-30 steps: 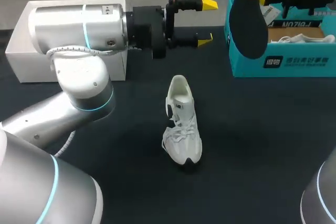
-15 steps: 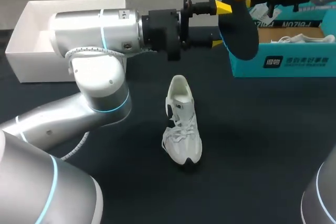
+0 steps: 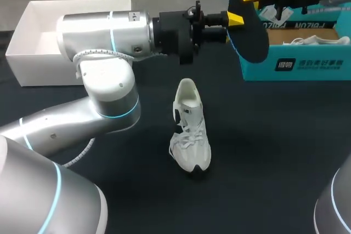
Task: Take the shoe out of the shoebox, open the shoe tongue, remove and reinsert the insole, then place the shoe into the shoebox
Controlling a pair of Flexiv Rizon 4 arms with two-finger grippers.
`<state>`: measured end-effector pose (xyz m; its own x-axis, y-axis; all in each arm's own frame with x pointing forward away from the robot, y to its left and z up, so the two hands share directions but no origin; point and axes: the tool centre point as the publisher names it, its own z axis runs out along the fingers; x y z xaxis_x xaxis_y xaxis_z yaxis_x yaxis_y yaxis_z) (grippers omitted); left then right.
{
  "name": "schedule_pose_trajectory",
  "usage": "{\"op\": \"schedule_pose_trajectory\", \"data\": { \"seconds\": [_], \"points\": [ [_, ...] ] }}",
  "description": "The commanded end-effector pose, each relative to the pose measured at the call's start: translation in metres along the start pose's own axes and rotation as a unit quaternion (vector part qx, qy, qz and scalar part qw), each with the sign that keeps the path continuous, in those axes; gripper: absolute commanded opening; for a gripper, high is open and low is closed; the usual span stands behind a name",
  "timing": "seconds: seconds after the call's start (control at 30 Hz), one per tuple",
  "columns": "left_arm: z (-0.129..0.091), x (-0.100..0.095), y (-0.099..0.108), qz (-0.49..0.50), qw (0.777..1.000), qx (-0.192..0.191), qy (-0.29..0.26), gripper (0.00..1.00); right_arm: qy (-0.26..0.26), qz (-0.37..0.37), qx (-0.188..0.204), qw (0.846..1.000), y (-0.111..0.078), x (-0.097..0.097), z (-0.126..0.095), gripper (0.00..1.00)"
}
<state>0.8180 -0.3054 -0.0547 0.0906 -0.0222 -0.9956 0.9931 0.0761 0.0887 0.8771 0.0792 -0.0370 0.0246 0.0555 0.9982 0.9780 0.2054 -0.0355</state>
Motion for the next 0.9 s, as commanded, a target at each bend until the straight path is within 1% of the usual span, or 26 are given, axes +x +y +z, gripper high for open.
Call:
{"op": "schedule_pose_trajectory", "data": {
  "seconds": [0.03,0.13,0.17,0.2,0.23,0.5,0.67,0.7,0.9],
  "points": [
    [0.003,0.005,0.001,-0.008,1.0,0.0,0.002,0.0,0.005,-0.001,-0.011,1.0,-0.007,-0.002,0.006,0.0],
    [0.004,0.008,0.002,-0.015,1.0,0.0,0.004,0.0,0.008,-0.004,-0.014,1.0,-0.009,-0.003,0.008,0.0],
    [0.004,0.008,0.002,-0.016,1.0,0.0,0.004,0.0,0.009,-0.01,-0.021,1.0,-0.009,-0.003,0.008,0.0],
    [0.004,0.008,0.002,-0.018,1.0,0.001,0.004,0.0,0.006,-0.016,-0.027,0.999,-0.009,-0.001,0.008,0.47],
    [0.003,0.008,0.003,-0.021,1.0,0.002,0.004,0.0,0.0,-0.03,-0.031,0.999,-0.008,0.001,0.007,1.0],
    [-0.009,0.003,0.009,-0.049,0.999,0.006,-0.002,0.0,0.019,-0.073,-0.063,0.995,-0.017,0.015,-0.01,1.0],
    [-0.014,0.002,0.012,-0.058,0.998,0.007,-0.005,0.0,0.011,-0.073,-0.064,0.995,-0.025,0.016,-0.02,1.0],
    [-0.014,0.002,0.013,-0.058,0.998,0.007,-0.005,0.0,0.007,-0.069,-0.058,0.996,-0.027,0.016,-0.021,1.0],
    [-0.014,0.001,0.014,-0.063,0.998,0.01,-0.009,0.0,-0.001,-0.061,-0.053,0.997,-0.028,0.016,-0.022,1.0]
  ]
}}
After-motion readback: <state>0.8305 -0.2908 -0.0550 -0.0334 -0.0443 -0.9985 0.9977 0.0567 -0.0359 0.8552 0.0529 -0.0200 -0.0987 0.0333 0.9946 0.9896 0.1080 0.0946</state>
